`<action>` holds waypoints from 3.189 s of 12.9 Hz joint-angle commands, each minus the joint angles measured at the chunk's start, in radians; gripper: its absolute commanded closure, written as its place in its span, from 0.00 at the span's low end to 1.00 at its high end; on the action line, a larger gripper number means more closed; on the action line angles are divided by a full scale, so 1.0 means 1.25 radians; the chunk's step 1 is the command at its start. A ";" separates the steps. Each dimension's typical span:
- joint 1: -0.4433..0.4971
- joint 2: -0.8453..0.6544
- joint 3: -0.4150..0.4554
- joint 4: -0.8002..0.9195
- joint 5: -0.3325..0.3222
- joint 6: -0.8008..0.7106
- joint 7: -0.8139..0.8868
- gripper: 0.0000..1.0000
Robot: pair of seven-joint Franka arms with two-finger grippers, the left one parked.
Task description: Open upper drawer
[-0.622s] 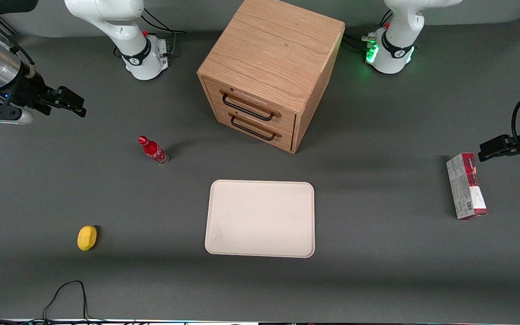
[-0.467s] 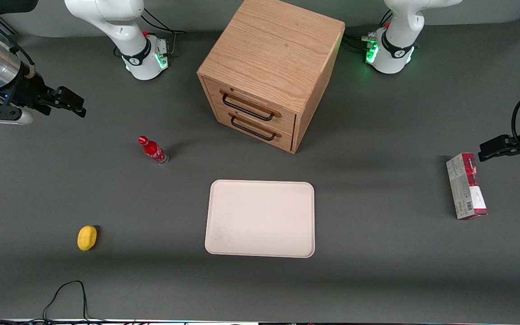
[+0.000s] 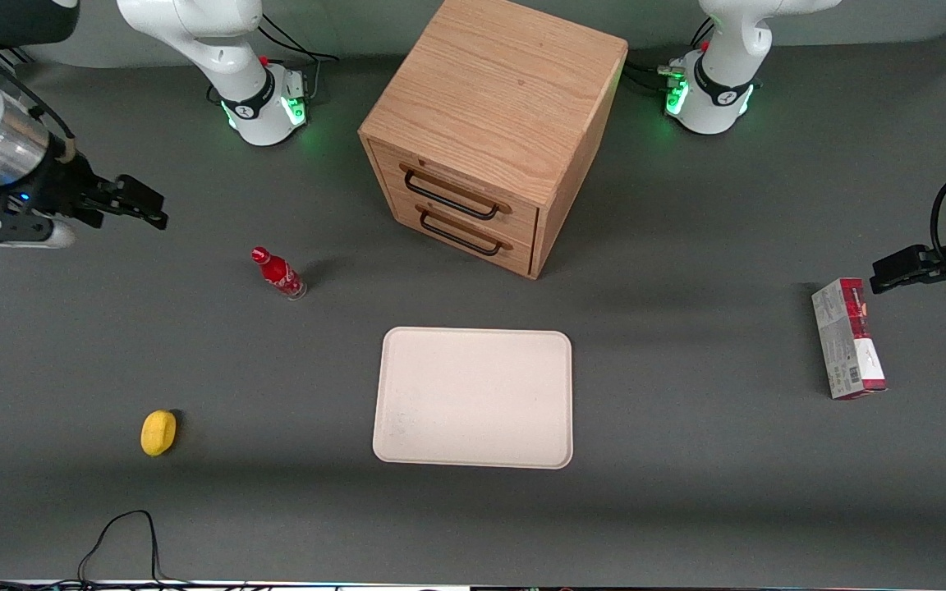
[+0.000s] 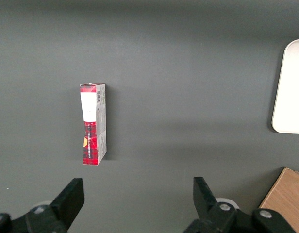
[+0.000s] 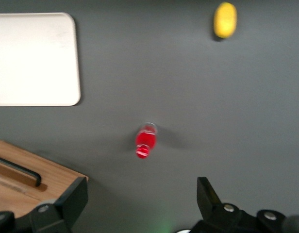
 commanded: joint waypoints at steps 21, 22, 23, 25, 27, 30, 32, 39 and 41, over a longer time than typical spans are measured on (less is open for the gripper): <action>0.020 0.449 0.525 0.109 -0.044 0.115 -0.291 0.00; 0.024 0.457 0.525 0.094 -0.049 0.141 -0.291 0.00; 0.025 0.457 0.525 0.082 -0.050 0.157 -0.291 0.00; 0.025 0.462 0.525 0.066 -0.071 0.172 -0.291 0.00; 0.026 0.470 0.525 0.063 -0.087 0.177 -0.290 0.00; 0.029 0.476 0.525 0.064 -0.104 0.179 -0.291 0.00; 0.025 0.487 0.525 0.074 -0.139 0.179 -0.292 0.00; 0.019 0.557 0.481 0.186 -0.185 0.176 -0.355 0.00; 0.017 0.572 0.454 0.216 -0.185 0.173 -0.393 0.00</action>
